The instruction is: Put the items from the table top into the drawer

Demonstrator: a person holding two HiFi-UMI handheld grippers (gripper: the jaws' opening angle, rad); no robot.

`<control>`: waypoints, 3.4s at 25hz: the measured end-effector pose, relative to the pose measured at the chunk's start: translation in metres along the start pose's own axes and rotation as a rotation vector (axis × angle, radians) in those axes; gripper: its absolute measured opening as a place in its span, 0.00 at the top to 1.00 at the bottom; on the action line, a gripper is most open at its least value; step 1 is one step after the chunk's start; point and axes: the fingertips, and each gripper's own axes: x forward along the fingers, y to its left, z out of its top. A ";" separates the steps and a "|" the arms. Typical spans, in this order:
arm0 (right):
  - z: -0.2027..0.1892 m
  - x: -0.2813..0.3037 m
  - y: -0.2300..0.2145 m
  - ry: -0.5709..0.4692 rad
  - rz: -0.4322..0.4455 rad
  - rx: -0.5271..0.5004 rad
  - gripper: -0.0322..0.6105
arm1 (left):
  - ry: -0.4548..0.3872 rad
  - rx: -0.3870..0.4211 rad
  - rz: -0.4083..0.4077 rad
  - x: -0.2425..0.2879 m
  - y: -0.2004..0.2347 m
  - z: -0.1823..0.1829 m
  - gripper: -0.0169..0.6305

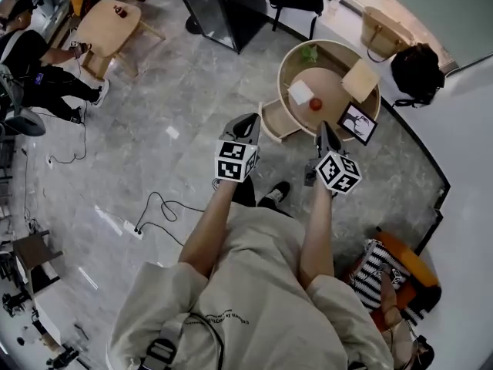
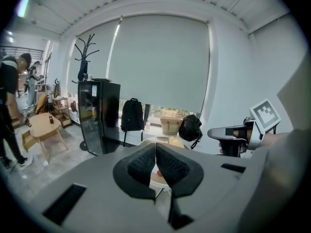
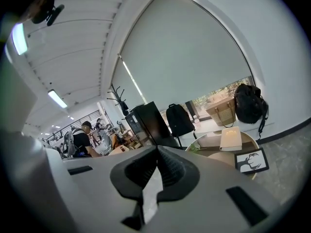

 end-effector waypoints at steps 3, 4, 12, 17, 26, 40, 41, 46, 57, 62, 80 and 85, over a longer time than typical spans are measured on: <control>-0.010 0.009 -0.006 0.040 -0.001 0.017 0.90 | 0.023 -0.026 0.018 0.004 0.005 -0.004 0.94; -0.014 0.013 -0.007 0.051 -0.002 0.024 0.90 | 0.030 -0.032 0.020 0.007 0.008 -0.004 0.94; -0.001 0.059 0.001 0.093 -0.005 -0.041 0.90 | -0.021 -0.032 0.014 0.044 0.047 0.043 0.94; 0.028 0.094 0.010 0.087 -0.007 -0.097 0.90 | -0.064 -0.031 -0.030 0.073 0.069 0.079 0.94; 0.022 0.161 0.011 0.233 0.001 -0.274 0.90 | -0.006 -0.099 -0.047 0.124 0.139 0.061 0.94; -0.054 0.259 -0.093 0.549 0.016 -0.340 0.90 | 0.215 -0.120 -0.085 0.219 0.142 -0.039 0.94; -0.064 0.268 -0.102 0.567 0.027 -0.335 0.90 | 0.226 -0.136 -0.084 0.230 0.138 -0.047 0.94; -0.115 0.310 -0.149 0.648 0.071 -0.351 0.90 | 0.274 -0.155 -0.113 0.289 0.112 -0.090 0.94; -0.196 0.389 -0.263 0.793 0.097 -0.492 0.89 | 0.348 -0.258 -0.024 0.387 0.121 -0.190 0.94; -0.227 0.413 -0.279 0.875 0.173 -0.403 0.65 | 0.354 -0.277 0.010 0.402 0.132 -0.208 0.94; -0.295 0.428 -0.270 0.951 0.222 -0.419 0.48 | 0.409 -0.361 0.007 0.376 0.128 -0.274 0.94; -0.312 0.424 -0.254 0.935 0.166 -0.559 0.57 | 0.400 -0.349 0.006 0.360 0.153 -0.283 0.94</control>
